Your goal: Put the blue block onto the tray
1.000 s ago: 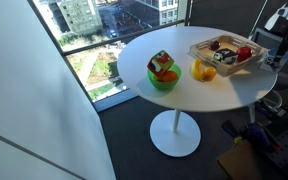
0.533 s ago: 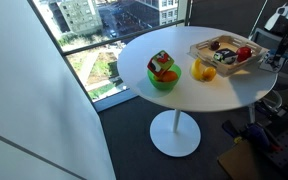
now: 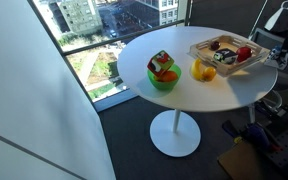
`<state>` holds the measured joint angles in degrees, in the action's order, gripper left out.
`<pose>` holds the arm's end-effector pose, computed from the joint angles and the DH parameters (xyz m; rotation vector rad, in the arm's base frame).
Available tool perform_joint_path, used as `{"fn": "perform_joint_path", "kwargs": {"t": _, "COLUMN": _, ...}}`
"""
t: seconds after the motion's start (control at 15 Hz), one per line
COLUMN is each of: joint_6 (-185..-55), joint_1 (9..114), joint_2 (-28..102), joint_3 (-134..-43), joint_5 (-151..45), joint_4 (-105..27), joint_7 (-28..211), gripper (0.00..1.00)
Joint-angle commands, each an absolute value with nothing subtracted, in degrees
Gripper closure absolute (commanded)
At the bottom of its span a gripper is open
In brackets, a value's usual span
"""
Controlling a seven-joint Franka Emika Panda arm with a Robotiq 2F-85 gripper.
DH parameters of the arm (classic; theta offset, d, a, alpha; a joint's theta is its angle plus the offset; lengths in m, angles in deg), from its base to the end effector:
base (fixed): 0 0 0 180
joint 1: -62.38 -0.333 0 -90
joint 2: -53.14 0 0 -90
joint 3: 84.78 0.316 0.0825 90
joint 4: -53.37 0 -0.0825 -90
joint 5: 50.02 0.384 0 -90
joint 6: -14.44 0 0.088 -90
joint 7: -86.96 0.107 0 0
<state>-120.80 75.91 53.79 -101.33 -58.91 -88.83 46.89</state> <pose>0.3955 -0.2312 0.2843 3.0819 0.4514 -0.2301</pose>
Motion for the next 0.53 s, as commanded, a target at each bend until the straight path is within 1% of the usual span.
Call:
{"fn": "perform_joint_path", "kwargs": {"t": 0.0, "joint_6": -118.24, "joint_1": 76.38, "joint_2": 57.02, "joint_3": -100.74, "joint_5": -60.15, "joint_4": -87.81, "joint_7": 50.08, "gripper": 0.93}}
{"fn": "perform_joint_path", "kwargs": {"t": 0.47, "joint_6": -117.23, "joint_1": 75.84, "joint_2": 57.31, "joint_3": -100.61, "joint_5": -58.5, "joint_4": -83.38, "joint_7": 53.22, "gripper": 0.93}}
